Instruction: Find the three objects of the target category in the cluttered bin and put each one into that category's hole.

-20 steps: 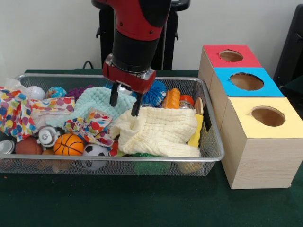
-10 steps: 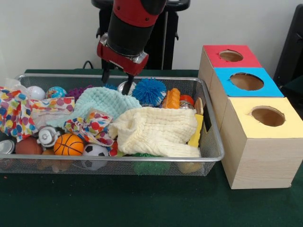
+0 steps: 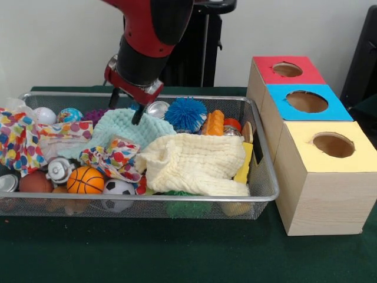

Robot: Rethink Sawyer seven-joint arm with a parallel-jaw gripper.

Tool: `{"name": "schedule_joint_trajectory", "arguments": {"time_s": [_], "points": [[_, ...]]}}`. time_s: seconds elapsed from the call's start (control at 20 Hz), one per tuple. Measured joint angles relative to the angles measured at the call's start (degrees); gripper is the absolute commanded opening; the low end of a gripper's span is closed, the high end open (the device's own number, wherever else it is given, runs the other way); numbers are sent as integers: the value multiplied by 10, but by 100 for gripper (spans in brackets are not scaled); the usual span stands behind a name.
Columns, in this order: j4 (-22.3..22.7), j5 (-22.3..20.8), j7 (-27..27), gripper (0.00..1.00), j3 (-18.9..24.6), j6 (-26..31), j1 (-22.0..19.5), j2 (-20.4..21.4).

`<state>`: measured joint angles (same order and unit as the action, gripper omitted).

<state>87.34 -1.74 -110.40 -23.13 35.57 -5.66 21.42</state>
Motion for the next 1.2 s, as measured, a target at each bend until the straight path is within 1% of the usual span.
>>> {"name": "schedule_joint_trajectory", "arguments": {"time_s": [0.3,0.35,0.5,0.65,0.9,1.1,1.15,1.2], "points": [[0,1,0,100,-11,-58,0,-46],[0,2,0,100,-14,-72,0,-59],[-1,5,0,100,-14,-84,0,-72],[-1,12,0,100,-15,-88,0,-80],[-1,21,0,100,-21,-87,1,-81],[-1,27,0,100,-21,-90,-5,-81],[-1,30,0,100,-19,-95,-13,-81],[-1,32,0,0,-17,-102,-22,-81]]}}
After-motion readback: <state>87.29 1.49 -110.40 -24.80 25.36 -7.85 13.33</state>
